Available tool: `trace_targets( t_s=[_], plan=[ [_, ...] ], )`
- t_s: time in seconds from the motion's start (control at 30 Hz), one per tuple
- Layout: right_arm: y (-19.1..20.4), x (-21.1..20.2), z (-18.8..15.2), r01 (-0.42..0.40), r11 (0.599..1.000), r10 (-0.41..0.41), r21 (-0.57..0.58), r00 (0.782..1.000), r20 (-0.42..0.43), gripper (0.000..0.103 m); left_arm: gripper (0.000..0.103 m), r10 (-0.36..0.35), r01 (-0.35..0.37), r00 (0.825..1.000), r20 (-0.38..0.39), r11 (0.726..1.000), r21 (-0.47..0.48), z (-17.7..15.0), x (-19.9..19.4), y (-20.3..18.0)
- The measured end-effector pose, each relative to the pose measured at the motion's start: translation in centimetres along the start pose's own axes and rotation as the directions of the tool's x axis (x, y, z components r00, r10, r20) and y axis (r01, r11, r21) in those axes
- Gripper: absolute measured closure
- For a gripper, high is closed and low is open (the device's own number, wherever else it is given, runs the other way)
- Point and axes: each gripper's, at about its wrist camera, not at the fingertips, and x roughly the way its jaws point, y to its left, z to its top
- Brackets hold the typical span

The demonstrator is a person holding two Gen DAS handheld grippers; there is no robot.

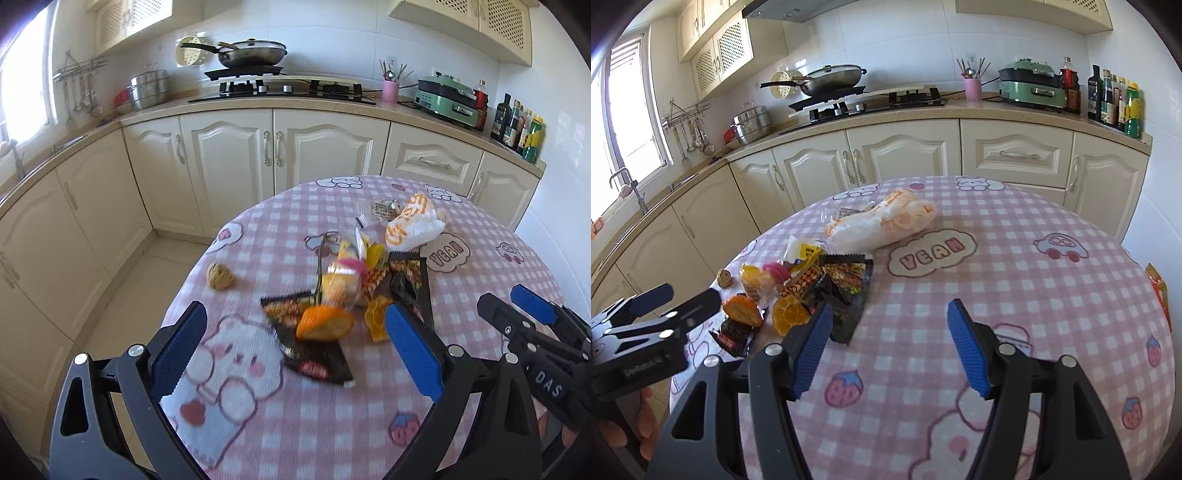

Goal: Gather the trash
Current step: 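Move both tools back to the table toward the snack wrappers, then grasp the black wrapper with the right tool while the left tool grasps the yellow wrapper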

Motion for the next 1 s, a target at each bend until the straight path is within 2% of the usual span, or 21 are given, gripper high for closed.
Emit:
trace_targets(
  t_s=[0.07, 0.17, 0.23, 0.27, 0.3, 0.53, 0.7, 0.77, 0.8, 0.83, 0.87, 1.0],
  plan=[
    [0.4, 1.0, 0.5, -0.005, 1.000, 0.005, -0.004, 1.000, -0.017, 0.039, 0.017, -0.013, 0.014, 1.000, -0.009, 1.000, 0.025, 0.5, 0.9, -0.4],
    [0.7, 2.3, 0.9, -0.015, 1.000, 0.015, -0.007, 0.999, -0.045, 0.039, 0.038, -0.037, 0.040, 0.998, -0.059, 0.997, 0.067, 1.1, 3.2, -1.1],
    [1.0, 3.1, 1.1, -0.021, 1.000, 0.020, -0.012, 0.998, -0.064, 0.039, 0.046, -0.055, 0.060, 0.995, -0.077, 0.996, 0.063, 1.4, 4.2, -1.0],
    [1.1, 3.4, 1.3, -0.030, 0.999, 0.029, -0.015, 0.997, -0.072, 0.039, 0.058, -0.068, 0.073, 0.994, -0.080, 0.995, 0.063, 1.5, 4.4, -1.1],
    [1.2, 3.6, 1.4, -0.035, 0.999, 0.034, -0.014, 0.996, -0.076, 0.039, 0.078, -0.092, 0.097, 0.992, -0.081, 0.993, 0.062, 1.6, 4.7, -1.2],
    [1.9, 6.6, 2.2, -0.060, 0.998, 0.059, -0.003, 0.986, -0.158, 0.039, 0.079, -0.125, 0.125, 0.992, -0.013, 0.992, 0.030, 1.3, 2.9, -0.2],
    [2.8, 9.0, 2.6, -0.072, 0.997, 0.069, -0.004, 0.973, -0.218, 0.039, 0.079, -0.085, 0.085, 0.995, 0.047, 0.996, -0.002, 1.2, 0.7, 1.3],
    [3.1, 9.2, 2.5, -0.046, 0.998, 0.037, -0.034, 0.976, -0.216, 0.045, 0.079, -0.062, 0.062, 0.996, 0.059, 0.998, -0.002, 1.2, 0.1, 1.7],
    [3.2, 9.1, 2.5, -0.047, 0.998, 0.038, -0.036, 0.976, -0.216, 0.056, 0.079, -0.057, 0.057, 0.996, 0.064, 0.998, -0.005, 1.1, -0.4, 2.1],
    [3.1, 8.9, 2.5, -0.056, 0.998, 0.048, -0.030, 0.976, -0.214, 0.064, 0.079, -0.055, 0.056, 0.996, 0.069, 0.998, -0.012, 0.9, -0.8, 2.3],
    [3.1, 8.9, 2.4, -0.064, 0.998, 0.057, -0.028, 0.975, -0.213, 0.065, 0.079, -0.052, 0.054, 0.996, 0.073, 0.998, -0.018, 0.8, -1.1, 2.6],
    [4.0, 7.7, 1.8, -0.018, 0.996, 0.000, -0.089, 0.980, -0.201, 0.074, 0.080, -0.038, 0.041, 0.996, 0.083, 0.998, -0.037, 0.3, -2.8, 3.5]
  ],
)
